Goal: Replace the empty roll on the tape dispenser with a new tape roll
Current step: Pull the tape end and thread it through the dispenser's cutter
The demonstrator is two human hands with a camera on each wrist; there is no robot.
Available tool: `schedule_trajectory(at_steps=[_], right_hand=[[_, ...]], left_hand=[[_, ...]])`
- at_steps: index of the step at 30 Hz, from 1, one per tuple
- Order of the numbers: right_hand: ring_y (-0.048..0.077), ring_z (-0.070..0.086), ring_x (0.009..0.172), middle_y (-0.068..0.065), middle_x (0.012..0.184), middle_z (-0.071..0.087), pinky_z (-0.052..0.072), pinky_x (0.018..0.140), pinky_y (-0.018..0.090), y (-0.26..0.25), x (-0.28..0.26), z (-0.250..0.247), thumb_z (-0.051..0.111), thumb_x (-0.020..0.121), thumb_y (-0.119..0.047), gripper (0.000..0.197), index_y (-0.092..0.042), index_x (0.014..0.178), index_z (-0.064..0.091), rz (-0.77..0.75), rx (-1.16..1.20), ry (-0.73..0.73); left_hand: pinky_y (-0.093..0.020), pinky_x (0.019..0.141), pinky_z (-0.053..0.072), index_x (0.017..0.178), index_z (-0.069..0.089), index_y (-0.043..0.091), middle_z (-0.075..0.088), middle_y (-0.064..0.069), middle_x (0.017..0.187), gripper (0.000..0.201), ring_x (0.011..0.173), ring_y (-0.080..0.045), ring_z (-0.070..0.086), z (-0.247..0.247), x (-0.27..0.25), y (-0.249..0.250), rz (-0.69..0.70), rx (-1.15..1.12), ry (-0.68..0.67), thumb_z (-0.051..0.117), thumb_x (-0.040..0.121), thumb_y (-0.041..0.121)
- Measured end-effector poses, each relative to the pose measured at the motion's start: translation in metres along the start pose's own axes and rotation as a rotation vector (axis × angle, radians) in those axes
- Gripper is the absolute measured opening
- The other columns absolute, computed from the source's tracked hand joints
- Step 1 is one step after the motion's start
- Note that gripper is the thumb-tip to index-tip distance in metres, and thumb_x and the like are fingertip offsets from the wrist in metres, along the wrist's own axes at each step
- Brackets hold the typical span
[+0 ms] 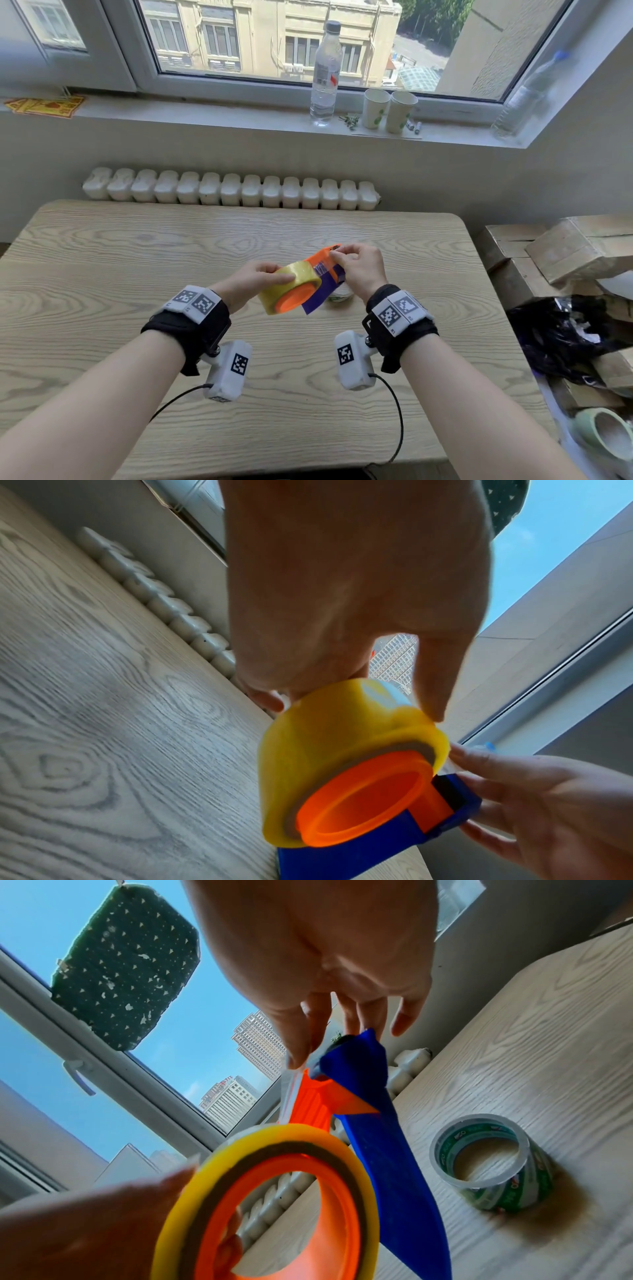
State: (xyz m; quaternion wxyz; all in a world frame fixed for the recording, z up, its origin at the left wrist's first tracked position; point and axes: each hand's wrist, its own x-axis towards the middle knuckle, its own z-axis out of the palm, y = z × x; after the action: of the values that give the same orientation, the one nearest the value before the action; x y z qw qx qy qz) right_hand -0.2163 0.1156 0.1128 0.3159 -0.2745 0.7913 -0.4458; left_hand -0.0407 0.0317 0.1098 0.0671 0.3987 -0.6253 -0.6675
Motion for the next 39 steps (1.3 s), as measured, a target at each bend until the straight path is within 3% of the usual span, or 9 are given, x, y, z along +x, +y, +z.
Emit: schedule_trajectory(at_steps=[7,11,17,25,27,29,31,34,39], right_hand=[[0.032,0.066,0.076,0.015,0.081,0.064,0.060,0.071,0.049,0.001,-0.001,-0.004,0.064,0.085,-0.009,0.012,-0.008,0.073,0.062,0.063,0.097,-0.059],[0.039,0.069,0.081,0.018,0.082,0.066,0.058,0.075,0.053,0.003,-0.001,-0.002,0.065,0.085,-0.011,0.019,-0.013,0.067,0.061,0.063,0.082,-0.059],[0.032,0.066,0.075,0.017,0.080,0.065,0.059,0.073,0.050,0.004,0.001,-0.004,0.062,0.088,-0.010,0.020,-0.012,0.068,0.060,0.076,0.086,-0.075],[0.017,0.059,0.055,0.006,0.066,0.059,0.054,0.044,0.022,0.001,0.002,-0.006,0.063,0.086,-0.008,0.017,-0.010,0.071,0.057,0.078,0.085,-0.108],[0.022,0.063,0.059,0.009,0.069,0.063,0.058,0.051,0.028,0.002,0.002,-0.005,0.064,0.086,-0.010,0.011,-0.008,0.076,0.061,0.059,0.052,-0.089],[0.034,0.069,0.071,0.018,0.079,0.069,0.060,0.067,0.047,0.004,0.002,-0.003,0.066,0.084,-0.015,0.010,-0.008,0.076,0.065,0.044,0.023,-0.073],[0.036,0.071,0.080,0.018,0.083,0.073,0.057,0.077,0.055,0.007,0.002,-0.003,0.070,0.079,-0.024,0.012,-0.019,0.068,0.066,0.051,-0.022,-0.046],[0.031,0.071,0.080,0.008,0.079,0.074,0.055,0.081,0.055,0.010,0.003,-0.005,0.070,0.068,-0.037,0.015,-0.027,0.059,0.066,0.045,-0.054,-0.010],[0.026,0.067,0.082,0.003,0.079,0.065,0.057,0.080,0.043,0.001,-0.004,-0.006,0.069,0.082,-0.021,0.017,-0.020,0.067,0.061,-0.051,-0.066,-0.006]], left_hand=[[-0.024,0.073,0.051,0.109,0.056,0.018,0.059,-0.002,0.096,0.052,0.088,-0.019,0.060,-0.001,-0.004,0.004,0.101,0.358,0.063,0.081,0.065,0.009],[-0.022,0.070,0.050,0.114,0.057,0.018,0.059,-0.004,0.099,0.052,0.088,-0.017,0.059,-0.001,-0.006,0.004,0.159,0.406,0.112,0.079,0.067,0.011],[-0.015,0.062,0.045,0.116,0.058,0.019,0.060,-0.003,0.100,0.049,0.083,-0.011,0.058,-0.004,-0.007,0.005,0.197,0.440,0.130,0.077,0.071,0.015],[-0.031,0.077,0.052,0.113,0.058,0.022,0.064,0.001,0.099,0.049,0.090,-0.015,0.062,-0.001,-0.003,-0.003,0.202,0.563,0.121,0.077,0.070,0.034],[-0.029,0.076,0.051,0.114,0.057,0.021,0.063,0.001,0.100,0.047,0.088,-0.014,0.061,-0.002,0.000,-0.004,0.170,0.560,0.085,0.076,0.072,0.033],[-0.026,0.072,0.049,0.114,0.056,0.020,0.063,0.001,0.099,0.045,0.087,-0.013,0.061,-0.002,0.002,-0.004,0.116,0.514,0.030,0.074,0.075,0.032],[-0.024,0.071,0.046,0.109,0.057,0.018,0.064,0.001,0.096,0.042,0.086,-0.014,0.061,0.000,0.001,-0.003,0.066,0.362,-0.024,0.071,0.075,0.038],[-0.024,0.066,0.038,0.088,0.057,0.013,0.058,0.000,0.084,0.031,0.075,-0.013,0.053,0.003,0.000,0.000,0.034,0.137,-0.046,0.060,0.068,0.038],[-0.029,0.066,0.037,0.082,0.059,0.015,0.058,-0.002,0.080,0.019,0.076,-0.018,0.052,0.005,0.005,0.001,-0.007,0.237,-0.056,0.066,0.077,0.032]])
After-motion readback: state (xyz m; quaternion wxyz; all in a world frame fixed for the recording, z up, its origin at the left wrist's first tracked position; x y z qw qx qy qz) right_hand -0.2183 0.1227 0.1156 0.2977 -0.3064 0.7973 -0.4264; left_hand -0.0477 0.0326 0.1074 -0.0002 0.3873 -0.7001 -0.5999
